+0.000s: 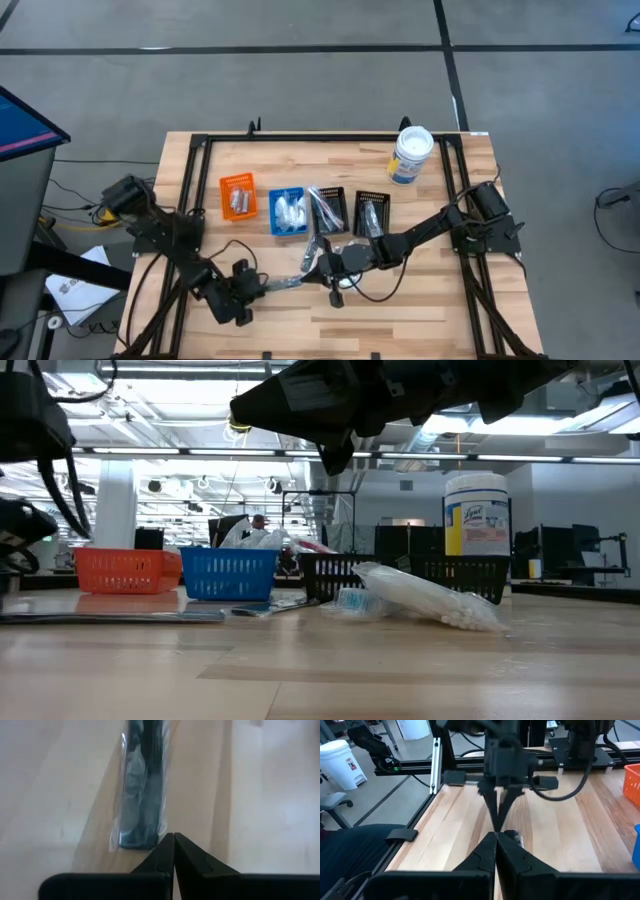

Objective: Pick & Place Travel size toiletries
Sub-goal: Put the black comb into the right black bin

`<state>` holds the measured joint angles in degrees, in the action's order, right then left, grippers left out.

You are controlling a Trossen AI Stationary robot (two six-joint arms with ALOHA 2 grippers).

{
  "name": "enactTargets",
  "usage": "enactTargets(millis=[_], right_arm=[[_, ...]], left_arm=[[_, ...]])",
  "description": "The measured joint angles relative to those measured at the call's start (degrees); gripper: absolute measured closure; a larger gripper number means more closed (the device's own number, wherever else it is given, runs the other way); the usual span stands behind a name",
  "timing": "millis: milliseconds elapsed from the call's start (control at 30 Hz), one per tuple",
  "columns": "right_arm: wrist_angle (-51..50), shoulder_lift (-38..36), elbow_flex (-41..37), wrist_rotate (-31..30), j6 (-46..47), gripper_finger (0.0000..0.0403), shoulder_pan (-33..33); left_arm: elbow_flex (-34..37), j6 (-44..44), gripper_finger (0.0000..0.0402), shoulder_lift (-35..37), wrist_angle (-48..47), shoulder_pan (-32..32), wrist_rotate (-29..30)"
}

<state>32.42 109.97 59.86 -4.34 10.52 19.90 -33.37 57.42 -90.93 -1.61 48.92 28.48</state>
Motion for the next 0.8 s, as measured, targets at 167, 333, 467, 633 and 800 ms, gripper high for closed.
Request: enactTargets(millis=[167, 333, 467, 633, 800], right_arm=[[0.43, 0.02, 0.0, 0.0, 0.0, 0.0403, -0.04], [0.65, 0.02, 0.0, 0.0, 0.0, 0.0403, -0.04], [0.63, 0.02, 0.0, -0.04, 0.0, 0.0403, 0.31], [0.4, 0.02, 0.0, 0.0, 0.0, 0.0403, 0.35], [0.09, 0.02, 0.0, -0.02, 0.0, 0.0403, 0.3]], left_arm=[[1.37, -2.35, 0.0401, 4.51, 0.87, 1.15, 3.74], [1.47, -7.93, 0.04, 8.84, 1.85, 1.48, 13.7], [2.99, -5.65, 0.039, 9.14, 2.13, 0.12, 14.76], [4.35, -4.36, 0.0386, 4.82, 7.81, 0.47, 16.23], [4.29, -5.92, 0.04, -0.5, 15.11, 1.12, 14.68]])
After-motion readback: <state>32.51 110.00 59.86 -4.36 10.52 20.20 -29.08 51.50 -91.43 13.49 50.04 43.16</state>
